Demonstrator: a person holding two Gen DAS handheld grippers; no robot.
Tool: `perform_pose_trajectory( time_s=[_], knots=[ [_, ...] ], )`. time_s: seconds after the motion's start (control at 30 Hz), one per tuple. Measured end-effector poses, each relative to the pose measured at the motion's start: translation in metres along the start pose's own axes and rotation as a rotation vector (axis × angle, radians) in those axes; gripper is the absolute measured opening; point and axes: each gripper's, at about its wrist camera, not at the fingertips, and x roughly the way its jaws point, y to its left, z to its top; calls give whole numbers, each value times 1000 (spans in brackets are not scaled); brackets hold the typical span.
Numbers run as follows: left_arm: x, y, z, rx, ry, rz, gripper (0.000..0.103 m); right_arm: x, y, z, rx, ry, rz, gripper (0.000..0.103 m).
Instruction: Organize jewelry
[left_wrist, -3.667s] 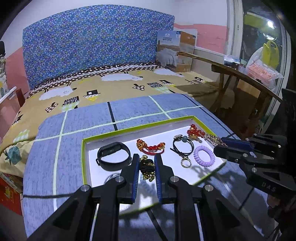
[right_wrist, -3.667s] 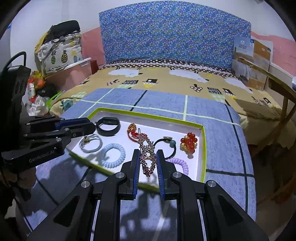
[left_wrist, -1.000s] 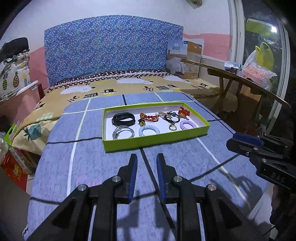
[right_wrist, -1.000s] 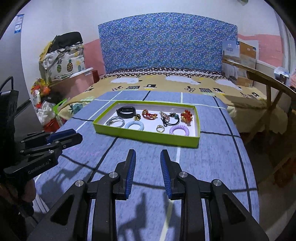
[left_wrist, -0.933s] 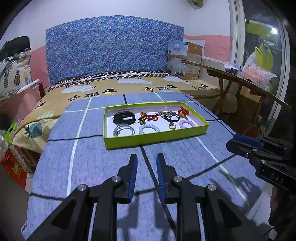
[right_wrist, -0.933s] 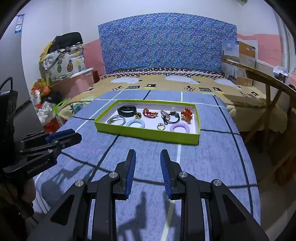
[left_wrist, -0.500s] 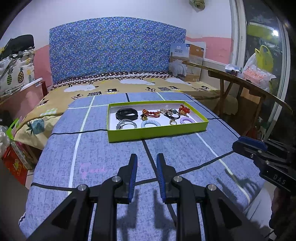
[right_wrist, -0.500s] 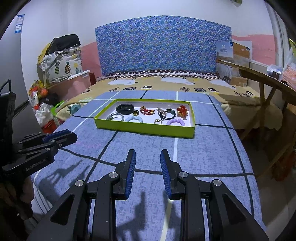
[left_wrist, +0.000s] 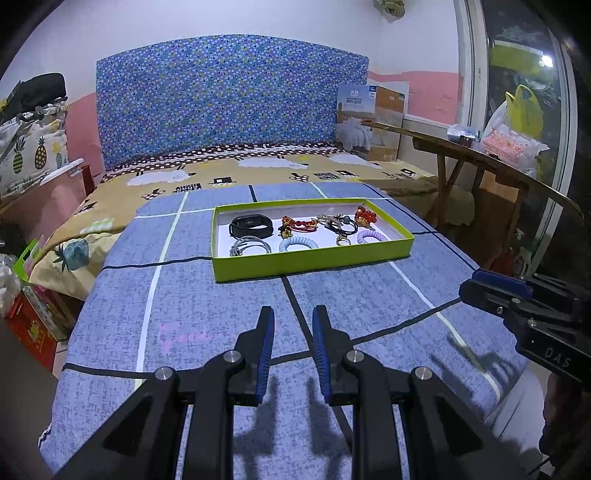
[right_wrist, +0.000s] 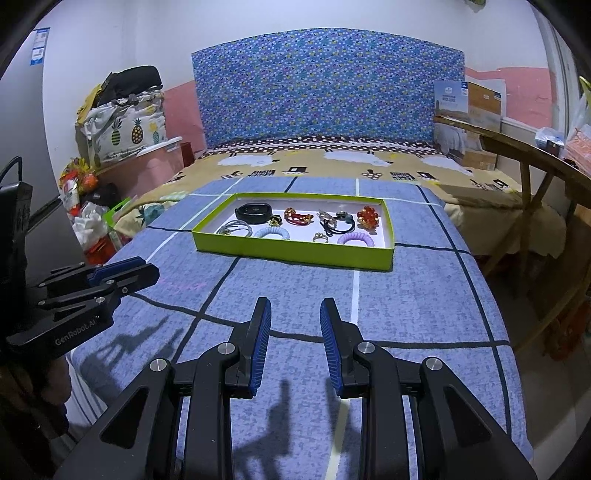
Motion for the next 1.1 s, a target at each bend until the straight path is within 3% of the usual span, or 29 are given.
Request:
perform_pose_trajectory(
  time_s=[1.1],
  knots=[
    [0,-1,1,6,-14,32,22,2,4,-1,-2,14,2,28]
  ],
)
